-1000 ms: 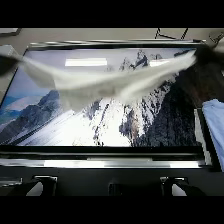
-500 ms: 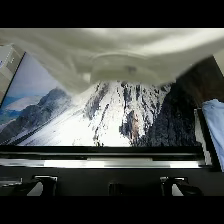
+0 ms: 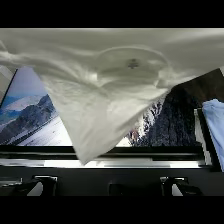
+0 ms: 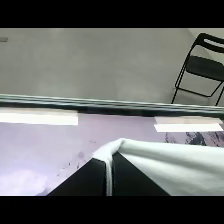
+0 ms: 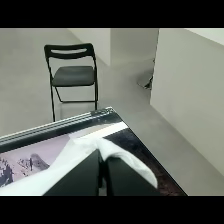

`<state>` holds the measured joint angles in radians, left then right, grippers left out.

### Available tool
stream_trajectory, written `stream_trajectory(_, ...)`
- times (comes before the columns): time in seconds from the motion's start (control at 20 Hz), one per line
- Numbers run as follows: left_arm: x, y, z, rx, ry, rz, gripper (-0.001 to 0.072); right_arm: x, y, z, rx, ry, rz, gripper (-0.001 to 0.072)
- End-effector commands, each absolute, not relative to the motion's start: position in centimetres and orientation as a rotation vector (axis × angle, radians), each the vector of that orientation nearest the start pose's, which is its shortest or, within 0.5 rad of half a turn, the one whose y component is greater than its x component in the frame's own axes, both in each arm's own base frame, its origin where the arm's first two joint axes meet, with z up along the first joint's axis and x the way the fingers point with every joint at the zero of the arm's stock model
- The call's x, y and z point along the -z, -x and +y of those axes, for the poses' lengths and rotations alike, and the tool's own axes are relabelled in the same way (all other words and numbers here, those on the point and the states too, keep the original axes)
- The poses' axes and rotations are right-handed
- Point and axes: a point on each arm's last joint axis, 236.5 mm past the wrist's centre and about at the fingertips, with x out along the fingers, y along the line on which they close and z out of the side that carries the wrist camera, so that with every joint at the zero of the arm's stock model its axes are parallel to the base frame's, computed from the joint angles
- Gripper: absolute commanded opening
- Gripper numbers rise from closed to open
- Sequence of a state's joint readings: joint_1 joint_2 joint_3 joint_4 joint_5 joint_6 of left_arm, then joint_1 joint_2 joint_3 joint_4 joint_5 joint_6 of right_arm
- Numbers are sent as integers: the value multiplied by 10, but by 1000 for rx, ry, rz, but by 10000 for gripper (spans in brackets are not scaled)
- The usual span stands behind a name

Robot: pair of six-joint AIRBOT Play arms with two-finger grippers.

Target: Fold the clothes and pants, and hang the long-sleeved shirts on hangers.

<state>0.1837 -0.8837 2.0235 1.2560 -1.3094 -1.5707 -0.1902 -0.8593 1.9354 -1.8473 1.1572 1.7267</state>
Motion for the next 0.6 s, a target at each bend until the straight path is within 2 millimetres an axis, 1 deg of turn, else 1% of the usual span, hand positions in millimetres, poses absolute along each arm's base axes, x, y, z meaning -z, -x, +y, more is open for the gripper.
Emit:
stream_trajectory(0.0, -510, -257, -36, 169, 140, 64, 19, -515, -248, -112, 459, -13, -10, 32)
stream_trajectory(0.05, -514, -253, -39, 181, 144, 49, 19, -529, -244, -110, 453, -9, -63, 32)
stream_trajectory(0.2, -516, -248, -46, 207, 161, 44, 18, -569, -233, -103, 432, -8, -223, 32)
stream_trajectory(0.3, -511, -248, -47, 211, 160, 66, 18, -596, -231, -97, 410, 19, -339, 32)
stream_trajectory(0.35, -503, -251, -47, 212, 159, 102, 19, -603, -235, -96, 399, 11, -373, 32)
stream_trajectory(0.4, -491, -255, -47, 213, 158, 149, 18, -602, -246, -97, 391, -11, -374, 32)
stream_trajectory(0.45, -474, -262, -46, 213, 156, 216, 19, -593, -262, -100, 390, -28, -343, 32)
stream_trajectory(0.5, -454, -271, -45, 214, 163, 290, 19, -574, -288, -106, 392, -51, -276, 32)
stream_trajectory(0.55, -427, -283, -44, 215, 175, 385, 19, -548, -318, -111, 393, -70, -187, 33)
